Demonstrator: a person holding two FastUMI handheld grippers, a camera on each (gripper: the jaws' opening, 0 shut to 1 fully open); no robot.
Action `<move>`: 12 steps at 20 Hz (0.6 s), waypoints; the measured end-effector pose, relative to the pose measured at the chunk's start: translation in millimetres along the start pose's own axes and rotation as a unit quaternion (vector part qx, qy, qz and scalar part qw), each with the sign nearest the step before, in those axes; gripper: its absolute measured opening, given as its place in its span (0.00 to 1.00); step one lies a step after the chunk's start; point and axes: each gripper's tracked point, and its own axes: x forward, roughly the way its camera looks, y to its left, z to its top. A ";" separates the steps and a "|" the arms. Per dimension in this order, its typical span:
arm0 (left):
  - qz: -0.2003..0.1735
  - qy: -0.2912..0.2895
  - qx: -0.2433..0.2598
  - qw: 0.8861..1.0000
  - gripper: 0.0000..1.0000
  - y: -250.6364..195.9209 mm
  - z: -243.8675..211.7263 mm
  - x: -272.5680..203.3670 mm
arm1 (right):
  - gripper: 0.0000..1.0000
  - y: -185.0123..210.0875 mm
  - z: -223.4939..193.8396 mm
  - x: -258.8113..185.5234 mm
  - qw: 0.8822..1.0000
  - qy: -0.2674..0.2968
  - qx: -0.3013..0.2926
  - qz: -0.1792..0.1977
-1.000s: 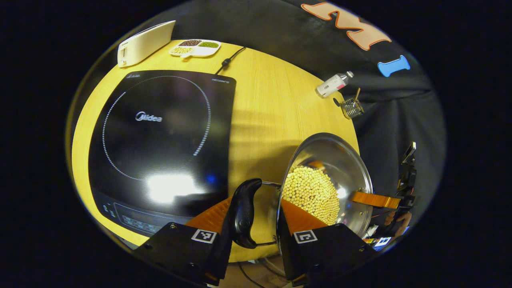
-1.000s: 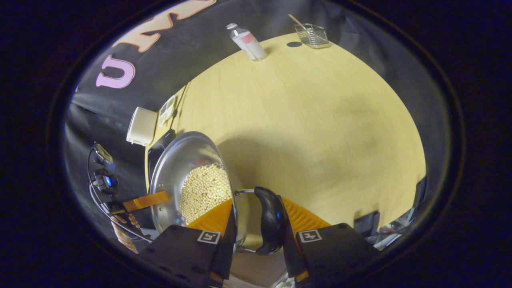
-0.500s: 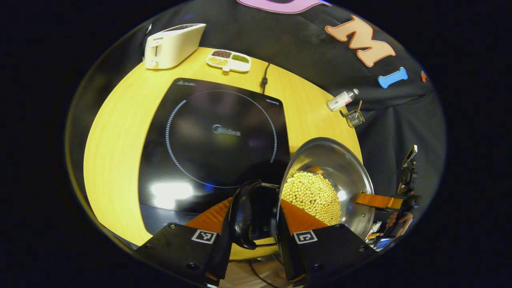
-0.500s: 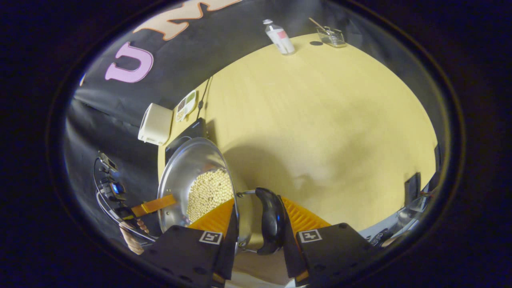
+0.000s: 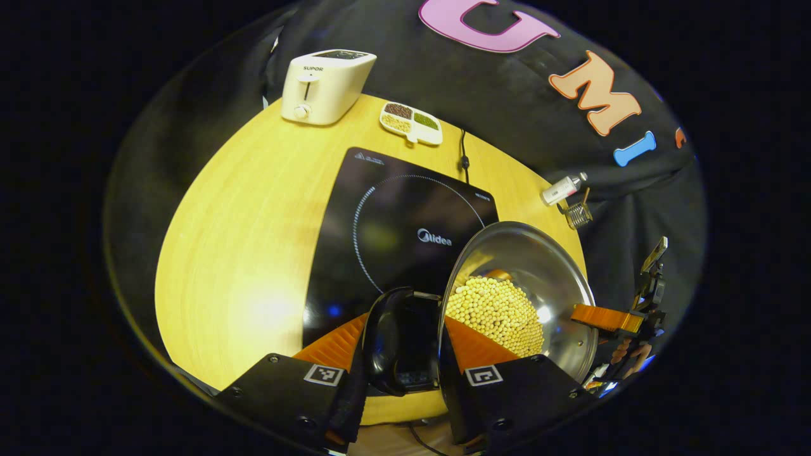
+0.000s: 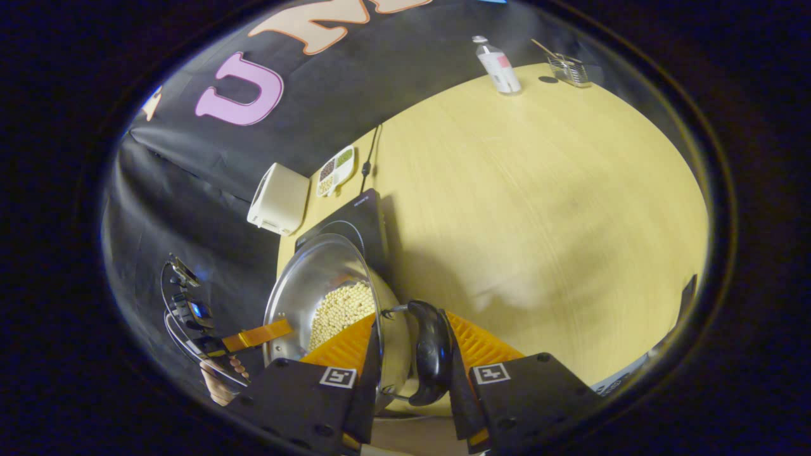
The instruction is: First push the handle of the pot to place it horizontally, then grasp the pot with both hands and set it on the induction cooktop.
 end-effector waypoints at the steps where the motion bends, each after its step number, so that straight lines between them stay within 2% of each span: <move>1: 0.005 -0.010 0.003 1.000 0.55 4.3 7.8 1.7 | 0.41 5.8 3.4 6.0 1.000 -0.009 -0.001 0.006; 6: 0.023 -0.060 0.012 0.998 0.53 26.0 43.2 8.4 | 0.41 33.4 32.9 41.6 0.996 -0.078 0.005 0.047; 11: 0.050 -0.108 0.035 0.992 0.55 47.9 77.5 11.1 | 0.43 58.7 52.2 74.6 0.990 -0.113 0.019 0.083; 12: 0.052 -0.116 0.034 0.991 0.55 51.0 83.0 11.8 | 0.53 62.6 57.5 79.8 0.989 -0.120 0.020 0.089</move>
